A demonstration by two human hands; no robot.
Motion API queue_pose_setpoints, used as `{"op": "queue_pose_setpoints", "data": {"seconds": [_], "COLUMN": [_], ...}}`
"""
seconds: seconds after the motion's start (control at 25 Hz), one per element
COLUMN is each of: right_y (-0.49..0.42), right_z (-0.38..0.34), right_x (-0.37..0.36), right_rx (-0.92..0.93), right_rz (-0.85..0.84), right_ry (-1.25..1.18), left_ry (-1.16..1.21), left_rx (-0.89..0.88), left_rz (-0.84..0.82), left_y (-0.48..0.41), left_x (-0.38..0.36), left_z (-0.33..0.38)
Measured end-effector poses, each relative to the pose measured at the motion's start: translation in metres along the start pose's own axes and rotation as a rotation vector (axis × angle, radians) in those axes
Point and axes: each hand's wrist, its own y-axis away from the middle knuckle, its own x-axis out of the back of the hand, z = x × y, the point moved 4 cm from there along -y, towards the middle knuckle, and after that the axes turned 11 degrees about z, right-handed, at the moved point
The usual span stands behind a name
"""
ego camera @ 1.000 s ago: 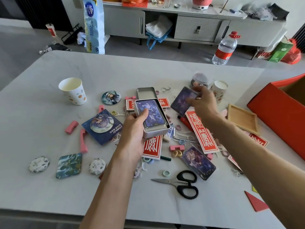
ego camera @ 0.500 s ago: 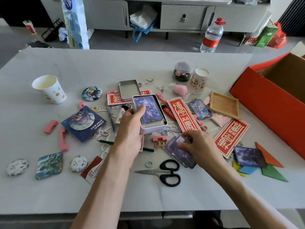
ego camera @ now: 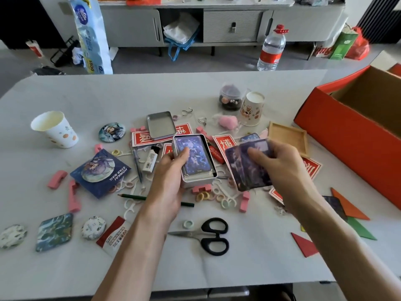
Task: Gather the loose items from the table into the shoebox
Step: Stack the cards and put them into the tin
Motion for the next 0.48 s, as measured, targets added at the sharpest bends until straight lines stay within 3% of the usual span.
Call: {"op": "queue_pose_setpoints", "data": {"seconds": [0.04, 0.12, 0.28, 0.48], "right_y": [0.0, 0.002, 0.001, 0.001], "right_z": [-0.006, -0.011, -0.006, -0.003], "right_x": [0.0, -0.01, -0.03, -0.033], "right_rx": [-0.04, -0.036, 0.077, 0.195], "right_rz": [0.01, -0.007, 0.09, 0.198], "right_ry": [-0.187, -0.274, -0.087, 0.058], "left_ry": [-0.02, -0.058, -0.074, -0.027], "left_rx": [0.003, 0.02, 0.036, 0.073], "left_rz": [-0.027, -0.104, -0.188, -0.178], "left_y": [0.002, 0.008, 0.016, 0.017], "left_x": [-0.003, -0.016, -0.038, -0.048], "left_z": [-0.004, -0.014, -0.027, -0.033]}}
